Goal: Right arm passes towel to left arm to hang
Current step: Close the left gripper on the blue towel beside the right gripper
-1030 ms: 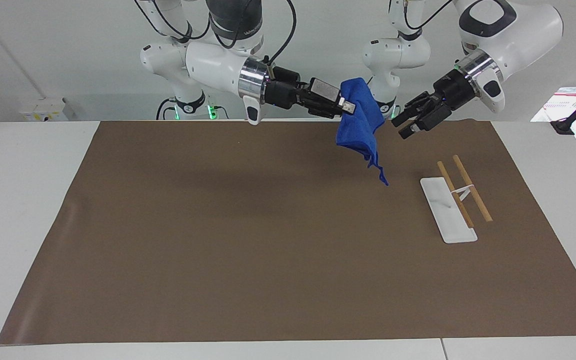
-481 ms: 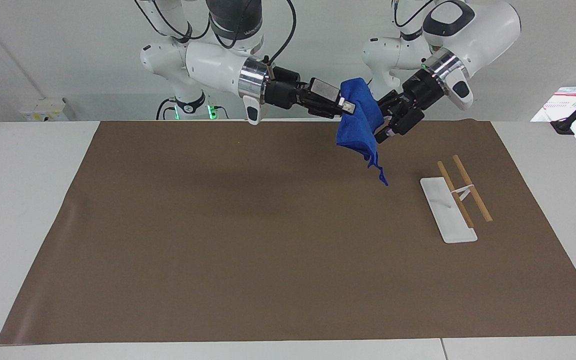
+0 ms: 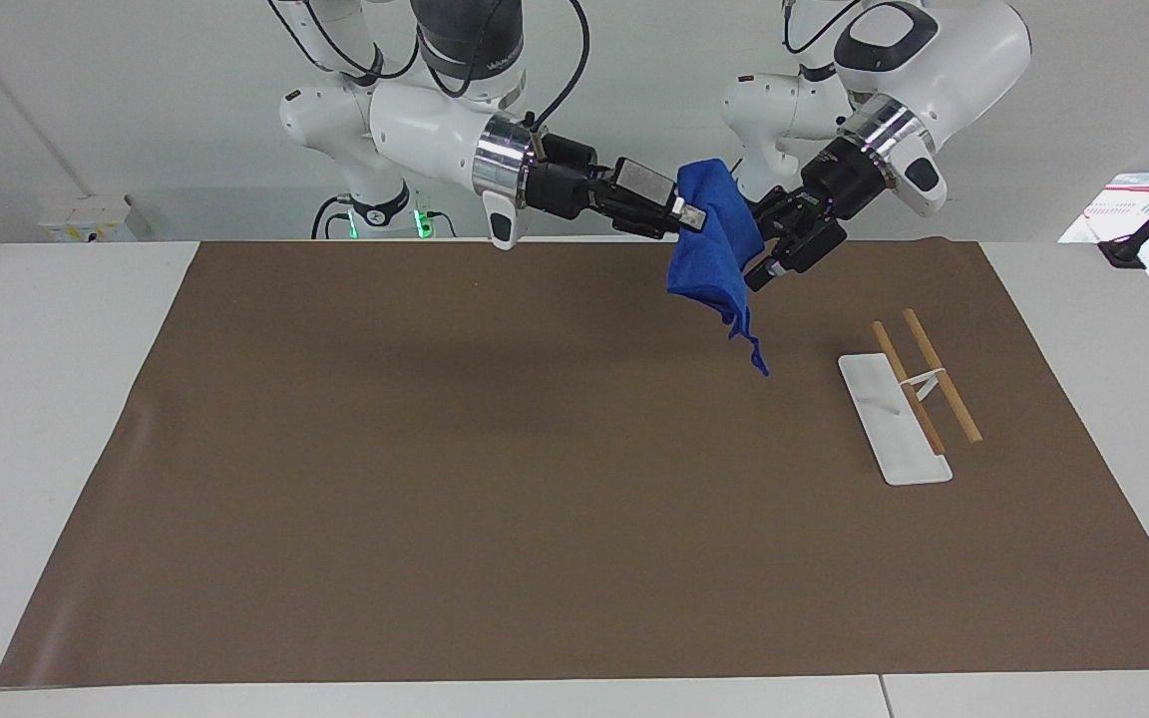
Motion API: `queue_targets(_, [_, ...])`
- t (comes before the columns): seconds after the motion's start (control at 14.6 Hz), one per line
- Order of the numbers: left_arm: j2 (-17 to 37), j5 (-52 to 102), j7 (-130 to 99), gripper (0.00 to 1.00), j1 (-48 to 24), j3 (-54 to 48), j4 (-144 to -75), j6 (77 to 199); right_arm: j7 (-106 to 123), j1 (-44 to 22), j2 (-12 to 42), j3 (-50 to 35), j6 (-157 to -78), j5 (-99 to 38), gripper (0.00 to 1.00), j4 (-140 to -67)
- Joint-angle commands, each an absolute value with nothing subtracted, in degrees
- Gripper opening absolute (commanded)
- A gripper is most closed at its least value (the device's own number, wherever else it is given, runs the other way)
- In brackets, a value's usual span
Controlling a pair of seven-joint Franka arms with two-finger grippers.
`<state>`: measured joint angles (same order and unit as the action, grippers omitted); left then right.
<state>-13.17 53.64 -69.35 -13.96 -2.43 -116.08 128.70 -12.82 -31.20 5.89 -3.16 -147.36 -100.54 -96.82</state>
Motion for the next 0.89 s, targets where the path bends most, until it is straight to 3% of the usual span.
queue_targets(0.0, [-14.7,54.8,-69.6,0.08,-14.1,-2.4,-117.6,130.9,-10.2,-31.3,5.1,-3.3,-148.1,-102.5,0.00,-97.7])
queue_targets(0.07, [-14.7,54.8,-69.8,0.00,-14.2,-2.4,-117.6,131.0,-10.2,-31.3,5.1,-3.3,-148.1,-102.5,0.00,-97.7])
queue_targets(0.82, [-14.6,54.7,-69.5,0.00,-14.1,-2.2,-117.4,130.8,-10.3,-31.3,5.1,-3.3,-148.2,-102.5,0.00,-97.8])
